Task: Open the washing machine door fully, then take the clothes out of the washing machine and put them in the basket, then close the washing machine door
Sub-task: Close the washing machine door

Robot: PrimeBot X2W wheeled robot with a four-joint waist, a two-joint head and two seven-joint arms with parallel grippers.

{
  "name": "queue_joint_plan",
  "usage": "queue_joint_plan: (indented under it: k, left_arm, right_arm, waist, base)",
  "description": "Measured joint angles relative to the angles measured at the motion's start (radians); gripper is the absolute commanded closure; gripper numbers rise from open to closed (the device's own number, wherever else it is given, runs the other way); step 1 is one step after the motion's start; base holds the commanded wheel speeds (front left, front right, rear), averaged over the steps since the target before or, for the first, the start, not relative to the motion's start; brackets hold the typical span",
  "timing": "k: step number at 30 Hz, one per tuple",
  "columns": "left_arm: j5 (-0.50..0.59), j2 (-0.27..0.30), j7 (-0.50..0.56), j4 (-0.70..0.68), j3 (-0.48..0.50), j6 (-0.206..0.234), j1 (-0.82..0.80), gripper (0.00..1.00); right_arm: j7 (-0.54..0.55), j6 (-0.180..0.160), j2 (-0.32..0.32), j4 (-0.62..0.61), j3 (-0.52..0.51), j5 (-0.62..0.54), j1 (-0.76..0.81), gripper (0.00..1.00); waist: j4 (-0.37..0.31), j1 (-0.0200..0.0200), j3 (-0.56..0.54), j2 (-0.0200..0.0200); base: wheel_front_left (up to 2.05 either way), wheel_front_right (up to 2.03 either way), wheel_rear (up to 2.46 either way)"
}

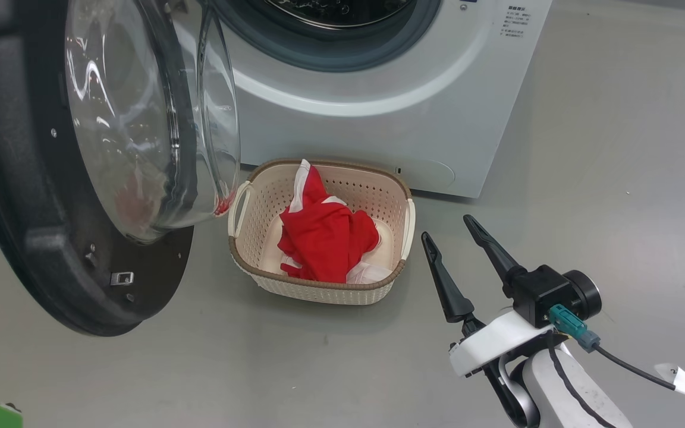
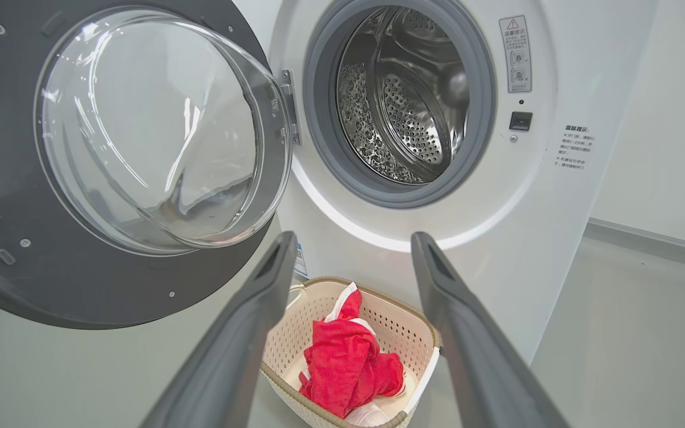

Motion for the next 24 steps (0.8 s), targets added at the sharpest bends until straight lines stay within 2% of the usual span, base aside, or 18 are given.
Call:
queue_joint_plan:
  k: [5, 12, 17, 24]
  left_arm:
    - [-0.017, 0.025, 0.0, -0.01, 0.012, 0.0, -0.01, 1.0]
    - [-0.171, 0.025, 0.041, -0.031, 0.024, 0.0, -0.072, 1.0]
    - [-0.405, 0.009, 0.129, -0.042, 0.061, 0.0, -0.124, 1.0]
    - [-0.763, -0.067, 0.306, -0.021, 0.164, 0.0, -0.19, 1.0]
  right_arm:
    - [0.0, 0.0, 0.0, 0.0, 0.0, 0.0, 0.0, 0.0]
    - [0.0, 0.0, 0.0, 0.0, 0.002, 0.009, 0.0, 0.0]
    - [0.0, 0.0, 0.0, 0.0, 0.004, 0.009, 0.0, 0.0]
    - [0.0, -0.001, 0.0, 0.0, 0.004, 0.009, 0.0, 0.0]
  waist:
    - [0.002, 0.0, 0.002, 0.0]
    - [0.002, 0.0, 0.004, 0.0]
    - [0.001, 0.0, 0.005, 0.0]
    - [-0.006, 0.0, 0.006, 0.0]
  base:
    - [0.0, 0.0, 0.0]
    - [0.0, 0.0, 0.0]
    - [0.0, 0.0, 0.0]
    - [0.0, 0.0, 0.0]
